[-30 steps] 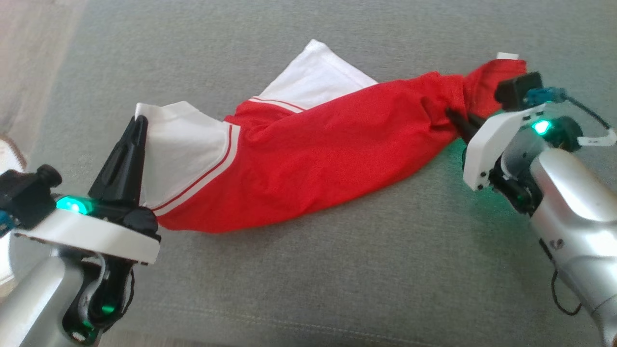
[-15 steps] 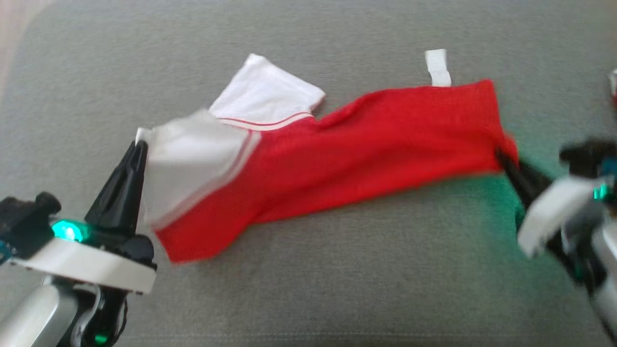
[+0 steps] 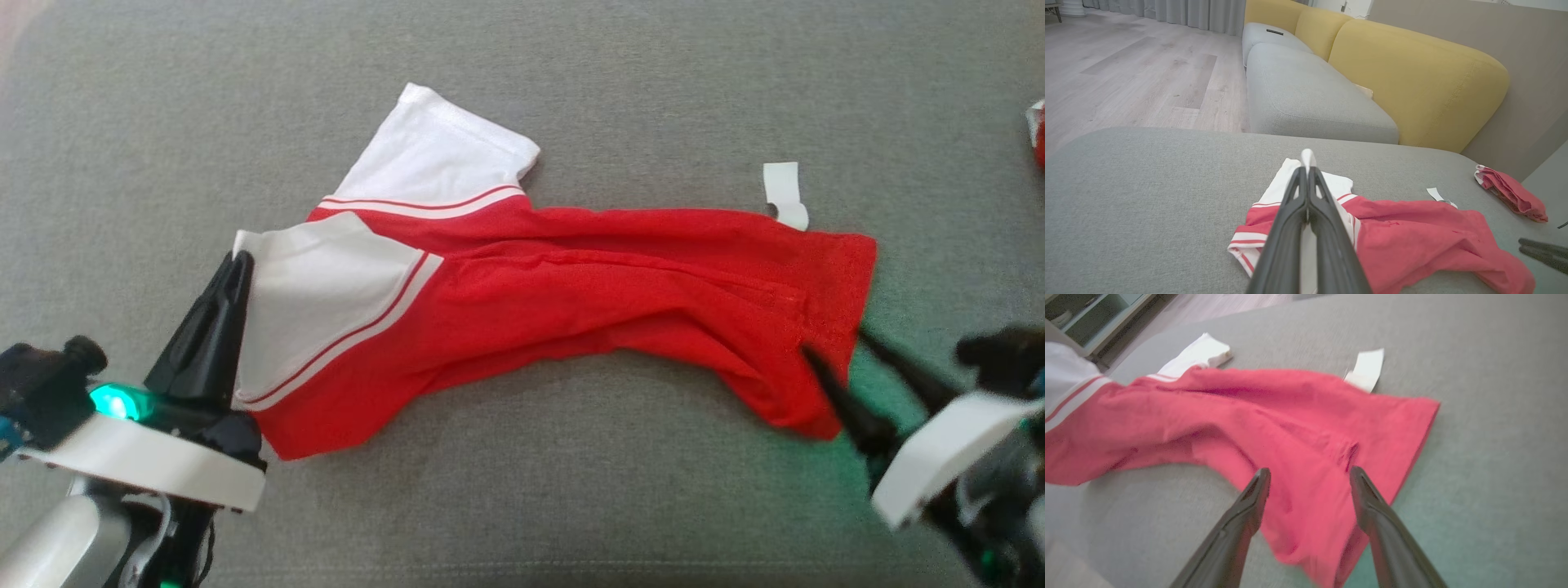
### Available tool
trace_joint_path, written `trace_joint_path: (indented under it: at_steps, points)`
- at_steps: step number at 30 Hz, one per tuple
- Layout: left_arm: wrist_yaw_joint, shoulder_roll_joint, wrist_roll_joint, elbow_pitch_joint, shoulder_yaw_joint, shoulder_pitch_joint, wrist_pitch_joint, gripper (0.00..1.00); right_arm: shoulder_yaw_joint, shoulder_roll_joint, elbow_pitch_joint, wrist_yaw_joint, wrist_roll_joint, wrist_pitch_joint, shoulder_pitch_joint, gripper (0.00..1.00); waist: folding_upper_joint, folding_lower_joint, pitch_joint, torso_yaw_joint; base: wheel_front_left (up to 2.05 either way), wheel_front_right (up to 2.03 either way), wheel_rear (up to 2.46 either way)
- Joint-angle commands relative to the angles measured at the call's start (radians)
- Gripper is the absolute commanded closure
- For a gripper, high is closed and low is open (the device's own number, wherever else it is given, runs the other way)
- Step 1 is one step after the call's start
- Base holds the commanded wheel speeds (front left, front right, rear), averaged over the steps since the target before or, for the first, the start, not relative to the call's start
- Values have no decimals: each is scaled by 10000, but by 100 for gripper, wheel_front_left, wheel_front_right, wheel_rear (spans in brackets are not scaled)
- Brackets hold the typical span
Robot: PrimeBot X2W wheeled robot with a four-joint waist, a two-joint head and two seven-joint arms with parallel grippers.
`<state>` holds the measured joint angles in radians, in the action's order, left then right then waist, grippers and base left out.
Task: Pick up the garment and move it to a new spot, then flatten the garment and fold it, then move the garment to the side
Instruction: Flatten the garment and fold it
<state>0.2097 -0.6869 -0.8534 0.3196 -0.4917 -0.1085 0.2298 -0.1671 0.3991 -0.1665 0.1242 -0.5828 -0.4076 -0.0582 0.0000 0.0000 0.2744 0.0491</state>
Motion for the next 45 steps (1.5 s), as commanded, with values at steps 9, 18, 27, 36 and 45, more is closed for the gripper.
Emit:
trace_joint_path:
  at_steps: [9,18,27,36,45]
  points:
    - [-218,-89,318,150,93,-953,-121,100,433,-115,797,65,466,-947,1475,0,0,0,199,591,0,0,0]
    - [-391,193,452,-67,-207,-1290,-119,100,64,98,2659,65,1015,-506,2129,0,0,0,286,947,0,0,0]
    - [-462,247,391,-282,-300,-1265,-114,100,-475,157,3387,65,1200,155,2577,100,0,0,24,903,0,0,0]
    - [-380,-6,768,68,202,-1187,147,100,408,410,2340,65,1640,900,2184,100,0,0,-792,465,0,0,0]
    - [-881,6,667,607,-142,-1041,-3,100,1104,449,1837,65,1586,-143,1871,74,0,0,-725,10,0,0,0]
